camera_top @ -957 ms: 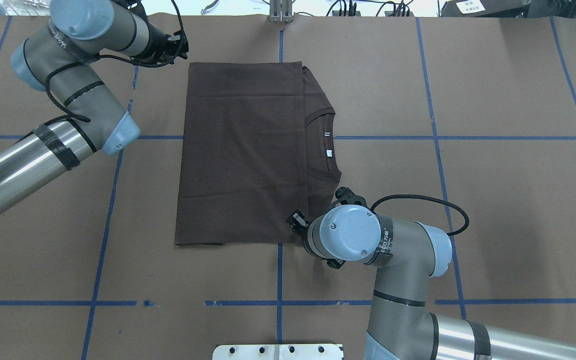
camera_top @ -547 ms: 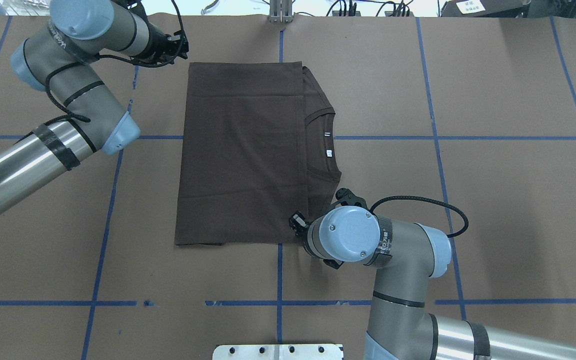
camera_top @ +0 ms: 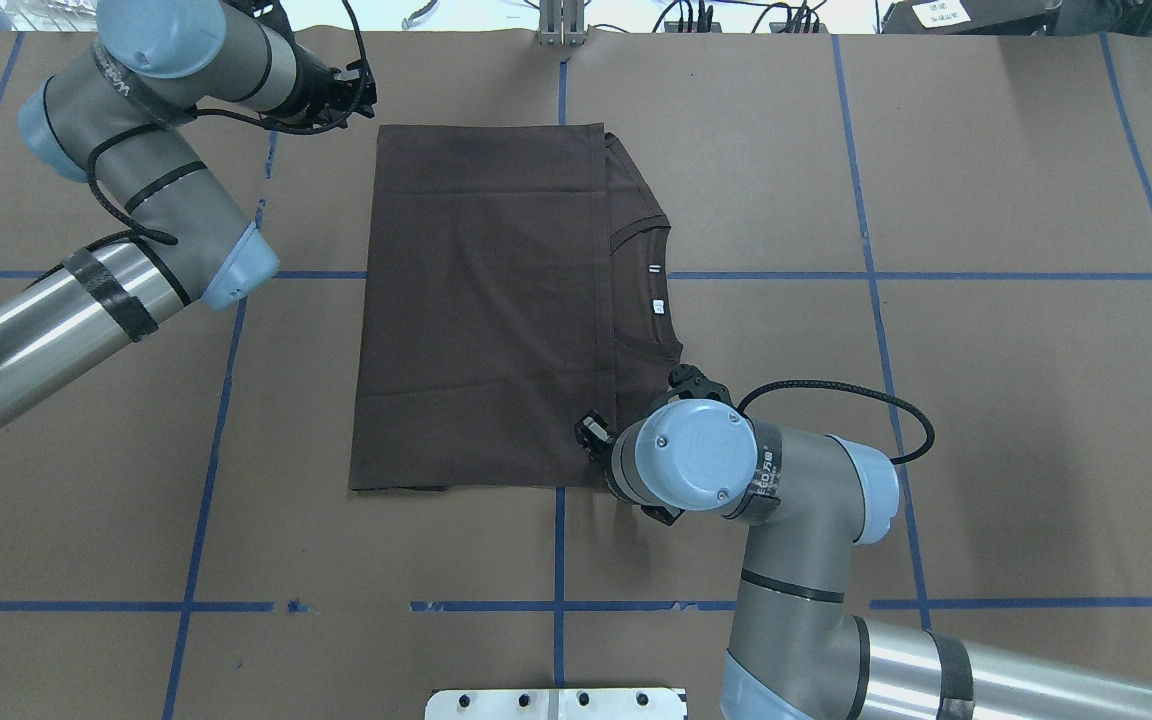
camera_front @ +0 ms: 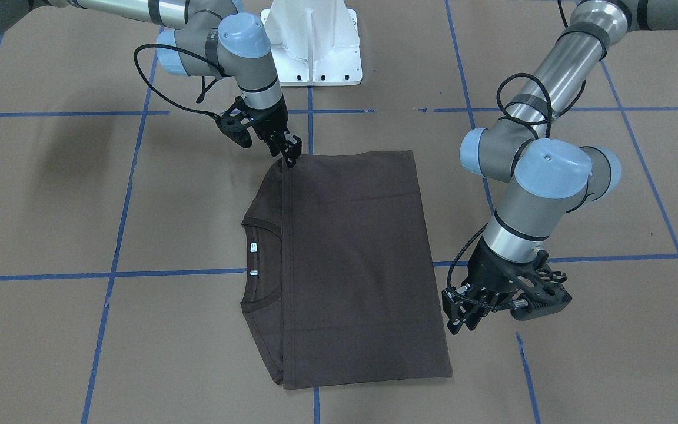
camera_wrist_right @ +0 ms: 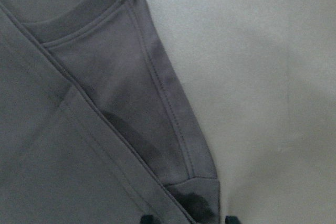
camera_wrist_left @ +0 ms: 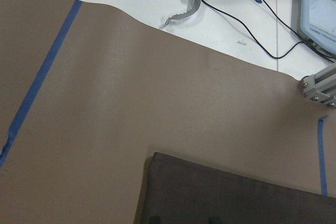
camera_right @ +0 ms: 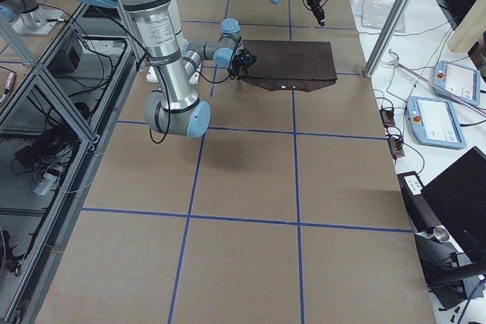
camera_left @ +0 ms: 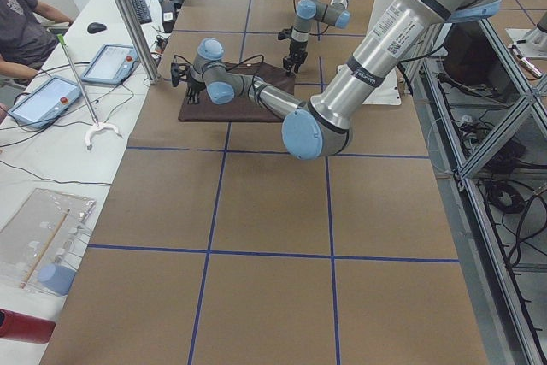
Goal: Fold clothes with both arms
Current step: 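Press the right gripper on the folded edge while the left gripper withdraws, then lower both grippers to the shirt's corners nearest the robot, then grasp the near edge of the folded shirt with both grippers, then lift the near edge and fold it away from the robot with both grippers, then release the shirt and raise both grippers away from the table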
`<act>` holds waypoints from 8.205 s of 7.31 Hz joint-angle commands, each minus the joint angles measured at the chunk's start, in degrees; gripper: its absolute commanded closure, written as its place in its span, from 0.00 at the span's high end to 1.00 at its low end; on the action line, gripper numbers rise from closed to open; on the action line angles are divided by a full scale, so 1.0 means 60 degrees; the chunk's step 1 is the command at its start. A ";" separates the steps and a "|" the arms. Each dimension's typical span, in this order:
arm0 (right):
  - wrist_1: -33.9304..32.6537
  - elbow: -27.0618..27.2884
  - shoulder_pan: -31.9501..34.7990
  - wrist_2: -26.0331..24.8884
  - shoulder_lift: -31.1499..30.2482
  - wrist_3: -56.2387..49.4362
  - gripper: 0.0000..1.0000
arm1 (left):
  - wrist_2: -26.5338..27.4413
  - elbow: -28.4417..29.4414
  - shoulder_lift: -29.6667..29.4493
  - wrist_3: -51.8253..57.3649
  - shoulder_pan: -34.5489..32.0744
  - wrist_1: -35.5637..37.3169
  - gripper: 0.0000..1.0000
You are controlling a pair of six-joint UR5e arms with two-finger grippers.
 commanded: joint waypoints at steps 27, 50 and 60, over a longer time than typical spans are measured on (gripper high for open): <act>-0.0960 0.1664 -0.0168 0.0073 -0.0639 -0.0032 0.00 | 0.2739 -0.6850 0.5077 -0.5669 0.6134 0.2231 0.52; 0.0483 -0.4041 0.3448 0.1640 0.2860 -0.2023 0.00 | 0.1757 -0.2844 0.1006 -0.2419 0.2035 0.2062 0.00; 0.1194 -0.3350 0.8038 0.5106 -0.0628 -1.1699 1.00 | -0.2541 -0.2871 0.4018 0.9279 -0.3298 0.0630 1.00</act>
